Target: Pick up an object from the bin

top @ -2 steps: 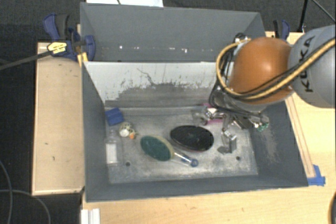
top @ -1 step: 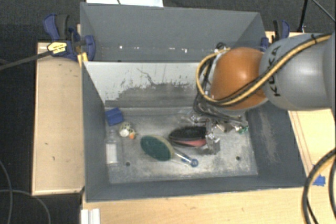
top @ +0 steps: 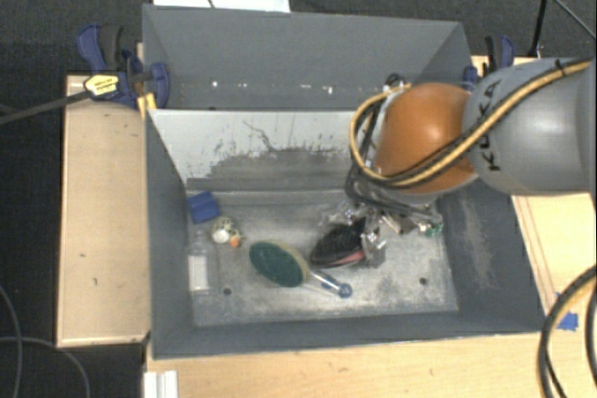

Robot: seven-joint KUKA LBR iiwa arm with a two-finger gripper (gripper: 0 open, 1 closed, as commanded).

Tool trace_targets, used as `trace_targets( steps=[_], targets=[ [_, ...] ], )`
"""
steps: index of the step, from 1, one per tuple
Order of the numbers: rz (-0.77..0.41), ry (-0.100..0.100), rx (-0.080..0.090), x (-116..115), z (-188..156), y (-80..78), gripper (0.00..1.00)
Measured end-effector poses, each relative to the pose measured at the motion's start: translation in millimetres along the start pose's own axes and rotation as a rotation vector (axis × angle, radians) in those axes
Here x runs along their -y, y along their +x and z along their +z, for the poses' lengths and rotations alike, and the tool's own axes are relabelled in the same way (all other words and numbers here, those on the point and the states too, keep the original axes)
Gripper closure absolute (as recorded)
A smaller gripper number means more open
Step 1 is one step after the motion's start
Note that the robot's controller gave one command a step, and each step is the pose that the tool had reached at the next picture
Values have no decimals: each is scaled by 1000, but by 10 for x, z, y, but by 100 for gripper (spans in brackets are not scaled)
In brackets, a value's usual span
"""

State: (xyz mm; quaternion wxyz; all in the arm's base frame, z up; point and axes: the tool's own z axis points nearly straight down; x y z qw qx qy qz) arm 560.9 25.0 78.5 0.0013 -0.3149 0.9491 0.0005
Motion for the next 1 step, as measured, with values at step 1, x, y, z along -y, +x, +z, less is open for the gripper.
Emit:
trace_targets(
  steps=[1],
  targets=[
    [-87, 5, 5, -227, -1984, 206, 100]
  ],
)
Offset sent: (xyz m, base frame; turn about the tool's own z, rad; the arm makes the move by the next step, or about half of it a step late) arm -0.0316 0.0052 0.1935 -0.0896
